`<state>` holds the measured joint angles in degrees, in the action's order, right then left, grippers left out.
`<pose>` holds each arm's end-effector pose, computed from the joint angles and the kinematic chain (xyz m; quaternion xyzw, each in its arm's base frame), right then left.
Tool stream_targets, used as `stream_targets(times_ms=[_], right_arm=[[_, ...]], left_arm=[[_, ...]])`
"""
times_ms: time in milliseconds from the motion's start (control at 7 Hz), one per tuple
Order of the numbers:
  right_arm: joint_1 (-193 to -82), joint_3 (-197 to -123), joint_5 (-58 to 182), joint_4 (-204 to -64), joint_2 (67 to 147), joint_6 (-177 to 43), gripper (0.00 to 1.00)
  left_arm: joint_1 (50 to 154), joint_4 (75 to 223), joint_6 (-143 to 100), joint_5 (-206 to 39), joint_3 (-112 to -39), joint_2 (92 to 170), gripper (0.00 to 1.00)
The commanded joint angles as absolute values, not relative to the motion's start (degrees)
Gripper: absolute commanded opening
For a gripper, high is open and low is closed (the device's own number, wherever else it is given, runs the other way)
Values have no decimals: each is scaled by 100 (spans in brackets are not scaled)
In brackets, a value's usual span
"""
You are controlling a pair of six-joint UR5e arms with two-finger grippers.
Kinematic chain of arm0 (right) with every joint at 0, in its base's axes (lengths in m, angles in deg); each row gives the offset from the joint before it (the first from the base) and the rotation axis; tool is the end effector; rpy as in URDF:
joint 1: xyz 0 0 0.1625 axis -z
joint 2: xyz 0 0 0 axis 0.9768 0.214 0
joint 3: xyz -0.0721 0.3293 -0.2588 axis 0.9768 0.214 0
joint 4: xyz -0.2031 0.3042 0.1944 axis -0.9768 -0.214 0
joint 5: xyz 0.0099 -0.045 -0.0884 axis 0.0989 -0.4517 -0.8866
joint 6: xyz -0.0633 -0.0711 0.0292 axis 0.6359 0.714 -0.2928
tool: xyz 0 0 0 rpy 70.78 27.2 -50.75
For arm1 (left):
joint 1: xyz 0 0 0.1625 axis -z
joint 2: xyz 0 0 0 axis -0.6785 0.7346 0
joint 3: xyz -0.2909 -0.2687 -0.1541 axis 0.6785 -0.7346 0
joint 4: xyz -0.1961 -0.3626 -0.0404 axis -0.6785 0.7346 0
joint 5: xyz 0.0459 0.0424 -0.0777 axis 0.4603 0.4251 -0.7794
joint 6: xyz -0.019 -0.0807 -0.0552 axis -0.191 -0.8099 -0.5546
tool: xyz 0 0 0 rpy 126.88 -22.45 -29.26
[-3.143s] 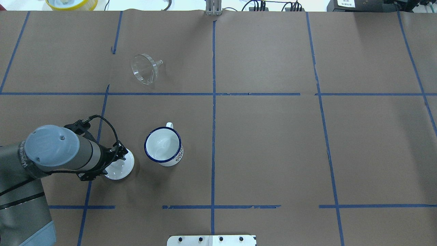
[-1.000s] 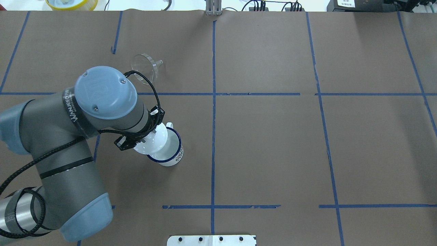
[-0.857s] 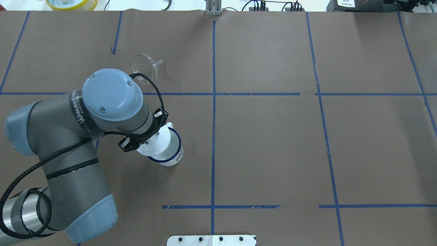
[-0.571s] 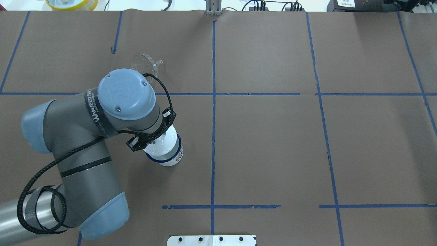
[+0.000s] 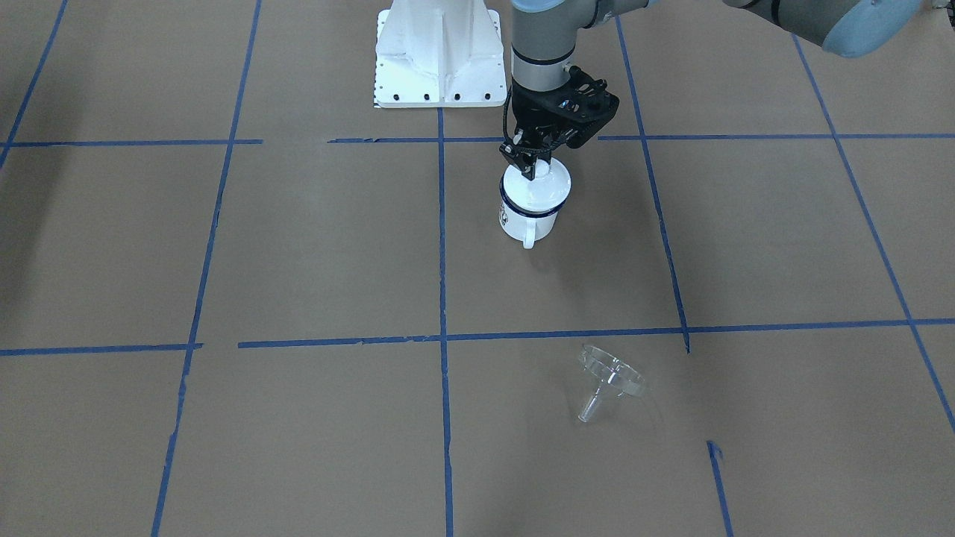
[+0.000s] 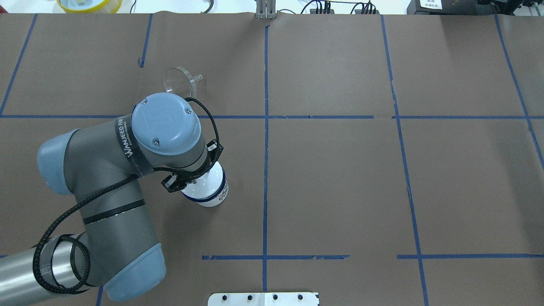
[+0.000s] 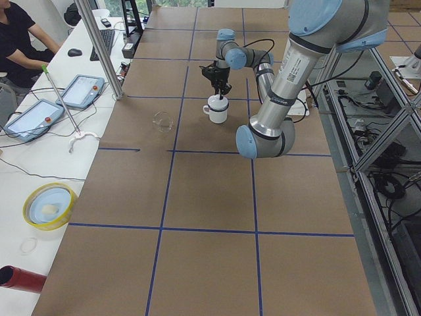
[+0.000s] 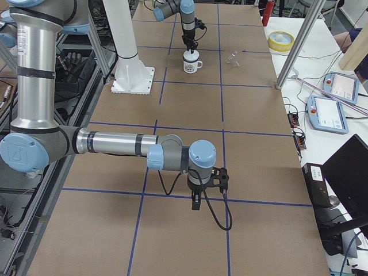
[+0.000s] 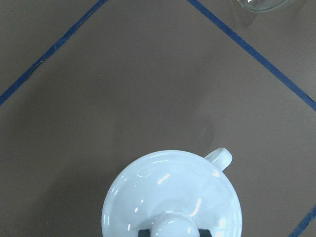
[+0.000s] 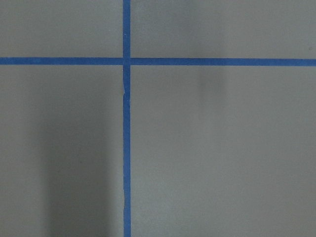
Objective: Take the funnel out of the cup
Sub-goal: 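Lower the lid onto the mug opening with the left gripper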
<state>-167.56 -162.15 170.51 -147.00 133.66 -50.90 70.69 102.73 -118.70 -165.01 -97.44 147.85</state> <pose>0.0670 -0.4451 0.6700 -0.0092 -0.3520 0.0053 0.9359 0.4704 -0.3758 0.1785 -0.0867 0.3386 -0.3608 0.8646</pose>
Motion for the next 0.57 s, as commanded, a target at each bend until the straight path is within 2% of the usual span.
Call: stream_targets(times_ms=[0, 429], right_arm=[[-16756, -16215, 17051, -14700, 13366, -5090, 100], [-16756, -16215, 17051, -14700, 13366, -5090, 100]], left_arm=[[7050, 10284, -11861, -16510, -9750, 14791, 0], [7050, 10302, -11843, -16510, -9698, 14774, 0]])
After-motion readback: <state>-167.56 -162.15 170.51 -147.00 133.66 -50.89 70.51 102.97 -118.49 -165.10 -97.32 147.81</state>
